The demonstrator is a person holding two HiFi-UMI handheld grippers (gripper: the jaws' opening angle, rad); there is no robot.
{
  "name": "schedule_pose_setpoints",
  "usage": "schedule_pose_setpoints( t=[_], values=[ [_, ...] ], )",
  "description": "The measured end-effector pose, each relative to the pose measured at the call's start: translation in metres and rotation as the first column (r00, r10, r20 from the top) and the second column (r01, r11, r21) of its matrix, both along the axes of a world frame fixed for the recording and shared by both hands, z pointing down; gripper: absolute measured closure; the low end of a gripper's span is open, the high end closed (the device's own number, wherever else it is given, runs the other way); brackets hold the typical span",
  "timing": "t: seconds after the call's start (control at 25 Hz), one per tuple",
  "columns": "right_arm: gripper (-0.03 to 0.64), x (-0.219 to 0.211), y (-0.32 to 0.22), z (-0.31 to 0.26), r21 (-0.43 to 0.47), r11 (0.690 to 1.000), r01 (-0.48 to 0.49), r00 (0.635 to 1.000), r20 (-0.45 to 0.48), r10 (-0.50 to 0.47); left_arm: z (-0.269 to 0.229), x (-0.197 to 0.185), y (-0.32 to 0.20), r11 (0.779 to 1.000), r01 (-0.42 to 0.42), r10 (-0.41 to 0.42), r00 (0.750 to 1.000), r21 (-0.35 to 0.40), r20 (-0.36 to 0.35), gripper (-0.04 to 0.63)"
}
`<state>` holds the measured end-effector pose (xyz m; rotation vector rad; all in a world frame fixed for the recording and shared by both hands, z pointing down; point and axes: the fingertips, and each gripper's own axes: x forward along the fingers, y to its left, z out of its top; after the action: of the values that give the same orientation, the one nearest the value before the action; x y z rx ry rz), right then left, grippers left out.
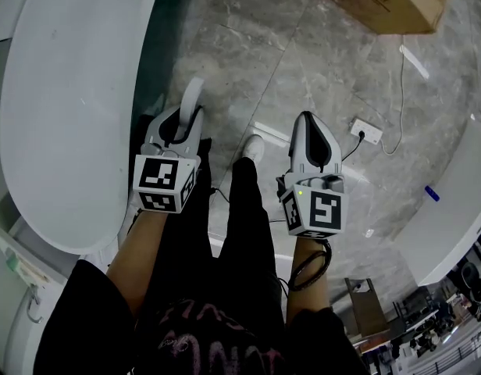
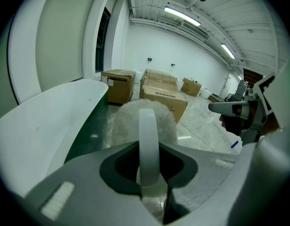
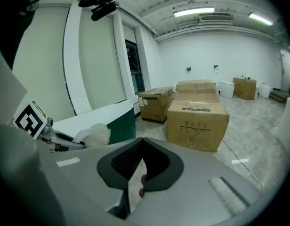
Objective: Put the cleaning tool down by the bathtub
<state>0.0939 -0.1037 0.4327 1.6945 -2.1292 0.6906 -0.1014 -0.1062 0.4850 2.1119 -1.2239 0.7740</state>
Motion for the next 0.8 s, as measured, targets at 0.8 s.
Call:
schedule_pose_setpoints(
  t=[0.8],
  values=[
    [0.594,0.006,-0.007,0.08,-0.06,0.998,-0.019,1.0,0.022,0.021,0.082,0.002,-0.017,0.997,0.074,-0.073,0.997,-0.032,0.011,0.509]
  ],
)
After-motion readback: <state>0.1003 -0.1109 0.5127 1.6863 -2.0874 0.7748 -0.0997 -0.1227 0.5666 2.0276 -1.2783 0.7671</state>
